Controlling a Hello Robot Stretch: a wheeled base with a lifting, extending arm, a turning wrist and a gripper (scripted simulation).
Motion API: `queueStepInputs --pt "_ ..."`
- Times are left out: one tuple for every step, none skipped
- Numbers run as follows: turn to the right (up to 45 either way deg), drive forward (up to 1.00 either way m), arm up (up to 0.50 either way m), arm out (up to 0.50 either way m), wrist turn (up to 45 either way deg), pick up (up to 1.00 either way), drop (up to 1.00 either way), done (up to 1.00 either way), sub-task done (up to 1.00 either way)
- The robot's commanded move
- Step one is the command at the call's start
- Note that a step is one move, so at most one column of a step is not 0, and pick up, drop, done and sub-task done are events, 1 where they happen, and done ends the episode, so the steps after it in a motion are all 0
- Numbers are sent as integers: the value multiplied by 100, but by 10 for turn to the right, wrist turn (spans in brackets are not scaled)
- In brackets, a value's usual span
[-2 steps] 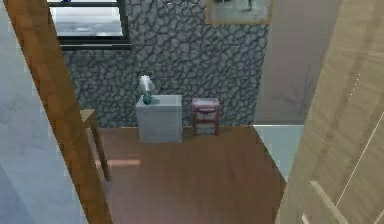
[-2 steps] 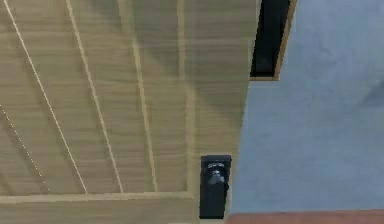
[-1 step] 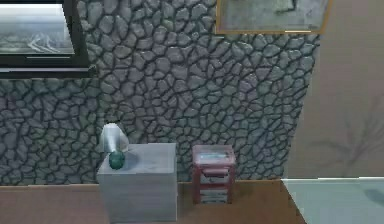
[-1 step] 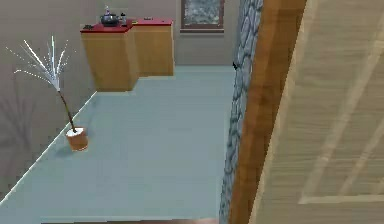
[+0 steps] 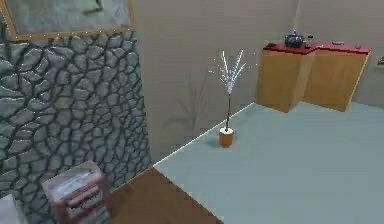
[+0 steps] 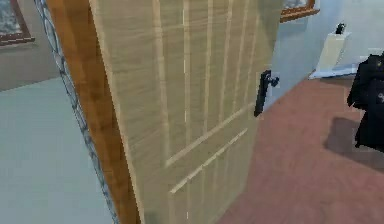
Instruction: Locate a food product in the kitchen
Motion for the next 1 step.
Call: queueStepInputs --pt "300 0 0 0 0 0 0 0 0"
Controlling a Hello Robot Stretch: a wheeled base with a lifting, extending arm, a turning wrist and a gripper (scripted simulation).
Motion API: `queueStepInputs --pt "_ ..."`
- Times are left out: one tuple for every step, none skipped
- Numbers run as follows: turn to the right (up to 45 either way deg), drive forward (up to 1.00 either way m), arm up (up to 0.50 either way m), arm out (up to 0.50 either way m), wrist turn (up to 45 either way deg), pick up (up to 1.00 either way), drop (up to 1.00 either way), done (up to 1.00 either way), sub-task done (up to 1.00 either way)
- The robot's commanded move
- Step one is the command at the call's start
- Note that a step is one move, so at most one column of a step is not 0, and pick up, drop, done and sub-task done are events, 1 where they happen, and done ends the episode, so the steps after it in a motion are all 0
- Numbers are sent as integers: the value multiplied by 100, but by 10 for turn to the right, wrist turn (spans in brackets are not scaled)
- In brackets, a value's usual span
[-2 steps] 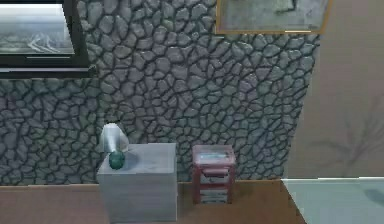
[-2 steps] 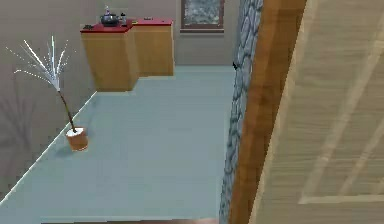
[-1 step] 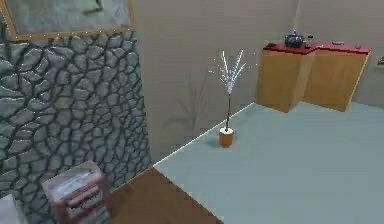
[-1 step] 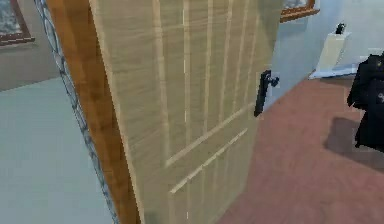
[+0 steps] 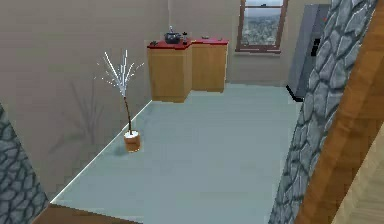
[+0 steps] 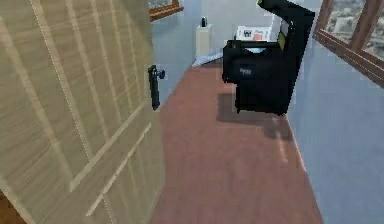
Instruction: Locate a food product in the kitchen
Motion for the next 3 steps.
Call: queueStepInputs --pt "0 65 0 0 0 0 0 0 0" --pt "150 0 0 0 0 0 0 0 0" --pt "0 100 0 0 0 0 0 0 0"
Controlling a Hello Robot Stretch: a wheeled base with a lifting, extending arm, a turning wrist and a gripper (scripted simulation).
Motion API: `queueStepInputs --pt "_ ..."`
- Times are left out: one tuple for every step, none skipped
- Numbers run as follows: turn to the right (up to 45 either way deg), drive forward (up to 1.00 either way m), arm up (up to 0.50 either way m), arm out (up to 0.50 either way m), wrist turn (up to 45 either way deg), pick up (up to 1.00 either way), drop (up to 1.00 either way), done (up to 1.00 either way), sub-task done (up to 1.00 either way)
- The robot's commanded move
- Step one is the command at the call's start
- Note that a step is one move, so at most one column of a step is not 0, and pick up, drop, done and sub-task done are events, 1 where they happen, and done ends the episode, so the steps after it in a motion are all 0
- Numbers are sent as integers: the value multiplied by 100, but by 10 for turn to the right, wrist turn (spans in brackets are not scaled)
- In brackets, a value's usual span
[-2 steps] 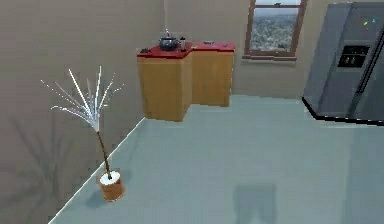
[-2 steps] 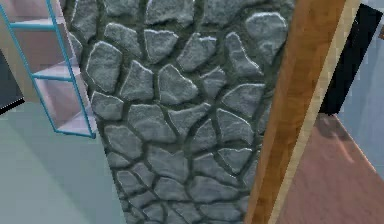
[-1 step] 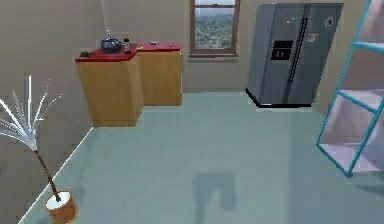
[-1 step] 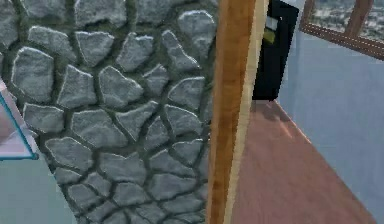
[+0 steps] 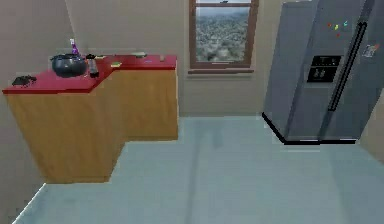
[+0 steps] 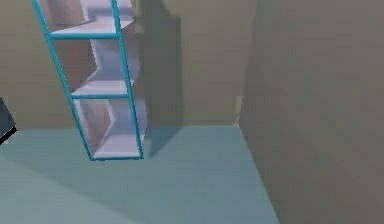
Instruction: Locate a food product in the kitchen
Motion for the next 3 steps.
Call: queueStepInputs --pt "0 100 0 0 0 0 0 0 0" --pt "0 40 0 0 0 0 0 0 0" --pt "-180 0 0 0 0 0 0 0 0"
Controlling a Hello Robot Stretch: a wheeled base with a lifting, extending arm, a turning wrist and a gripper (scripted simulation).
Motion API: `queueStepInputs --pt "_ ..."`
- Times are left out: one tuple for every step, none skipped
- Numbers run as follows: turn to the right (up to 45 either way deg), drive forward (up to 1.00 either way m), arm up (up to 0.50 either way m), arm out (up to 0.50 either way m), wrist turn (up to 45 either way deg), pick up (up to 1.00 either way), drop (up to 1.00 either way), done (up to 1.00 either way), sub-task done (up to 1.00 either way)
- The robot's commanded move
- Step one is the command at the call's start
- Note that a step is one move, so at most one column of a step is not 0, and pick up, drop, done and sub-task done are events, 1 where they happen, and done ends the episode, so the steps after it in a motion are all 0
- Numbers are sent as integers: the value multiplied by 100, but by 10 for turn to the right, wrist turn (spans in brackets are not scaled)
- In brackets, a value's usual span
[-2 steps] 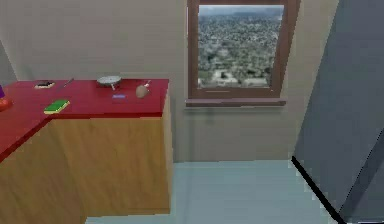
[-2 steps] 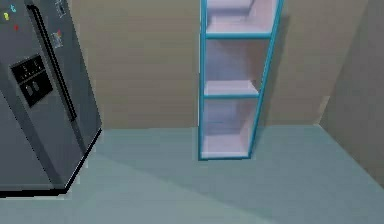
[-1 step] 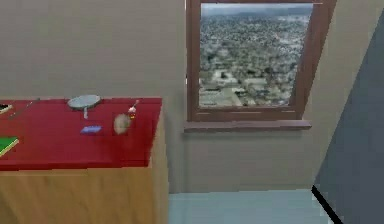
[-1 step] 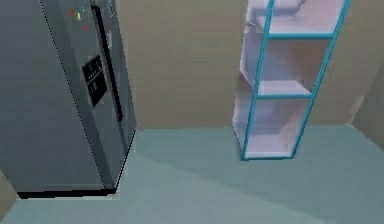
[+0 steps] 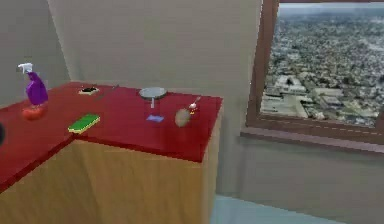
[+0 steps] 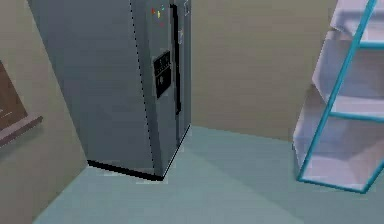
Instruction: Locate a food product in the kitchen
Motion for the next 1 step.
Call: queueStepInputs --pt "0 0 0 0 0 0 0 100 0"
